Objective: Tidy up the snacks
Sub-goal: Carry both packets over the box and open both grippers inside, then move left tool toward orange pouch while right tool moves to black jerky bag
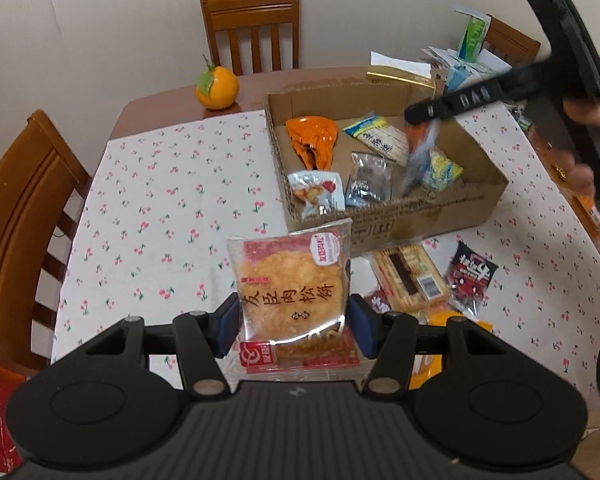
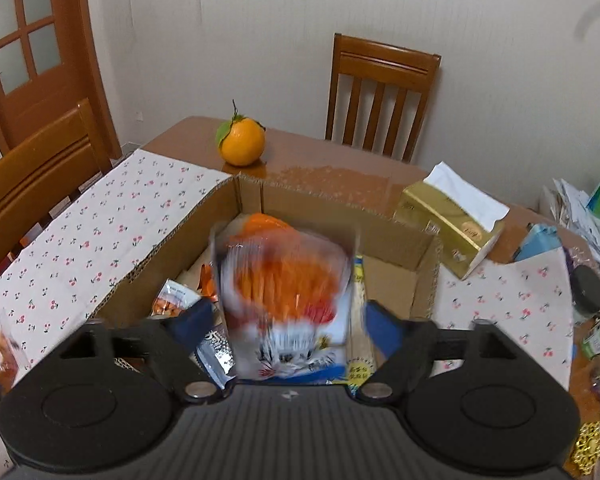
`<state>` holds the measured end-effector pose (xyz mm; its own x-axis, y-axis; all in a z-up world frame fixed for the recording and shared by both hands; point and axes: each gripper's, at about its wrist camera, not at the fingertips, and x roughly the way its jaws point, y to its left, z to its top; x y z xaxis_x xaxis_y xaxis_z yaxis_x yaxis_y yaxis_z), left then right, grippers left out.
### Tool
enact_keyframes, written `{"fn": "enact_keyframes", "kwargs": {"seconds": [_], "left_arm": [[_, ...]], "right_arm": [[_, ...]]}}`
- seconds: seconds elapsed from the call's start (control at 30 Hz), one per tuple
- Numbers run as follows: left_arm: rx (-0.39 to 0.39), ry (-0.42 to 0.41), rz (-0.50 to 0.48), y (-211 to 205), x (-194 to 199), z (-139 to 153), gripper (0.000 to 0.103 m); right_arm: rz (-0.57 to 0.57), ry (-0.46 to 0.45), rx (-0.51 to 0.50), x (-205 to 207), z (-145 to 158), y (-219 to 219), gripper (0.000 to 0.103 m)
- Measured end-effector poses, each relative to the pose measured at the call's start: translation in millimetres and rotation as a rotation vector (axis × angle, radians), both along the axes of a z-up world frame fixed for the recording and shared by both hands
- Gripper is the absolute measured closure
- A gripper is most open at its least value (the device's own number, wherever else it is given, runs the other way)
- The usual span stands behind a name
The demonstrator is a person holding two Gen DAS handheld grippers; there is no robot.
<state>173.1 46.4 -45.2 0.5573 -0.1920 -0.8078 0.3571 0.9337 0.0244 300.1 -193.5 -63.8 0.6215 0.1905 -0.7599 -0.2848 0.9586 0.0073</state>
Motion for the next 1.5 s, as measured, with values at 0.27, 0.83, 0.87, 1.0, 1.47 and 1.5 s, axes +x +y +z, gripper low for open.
{"fn": "enact_keyframes", "kwargs": {"seconds": [0.27,0.83,0.87,1.0,1.47,1.5], "left_arm": [[0.003,-0.036,-0.077,-23.3,31.8,17.5,0.047],[0.015,-0.117,-0.232,-120.8,162.9,9.9,0.046],[0.015,-0.136,-0.223,-124.8,169.4,5.6,0.041],[0.027,-0.179,-0.181,-126.9,172.2,-0.5,0.014],[-0.006,-0.19,-0.093,-56.3,75.1,14.4,0.009],[-0.01,-0.18,-0.083,-50.4,68.0,11.7,0.009]], "right_arm": [[-0.027,-0.005,0.011,-39.0,-7.1,-1.1,0.0],[-0.192,-0.04,-0.011,-120.5,-5.9,-17.2,0.0],[-0.201,-0.034,-0.013,-122.8,-7.1,-18.0,0.0],[-0.23,-0.004,-0.016,-130.6,-13.5,-20.5,0.0],[-0.254,0.103,-0.053,-140.2,-50.7,-24.0,0.0],[-0.249,0.12,-0.057,-140.4,-55.0,-22.8,0.0]]}}
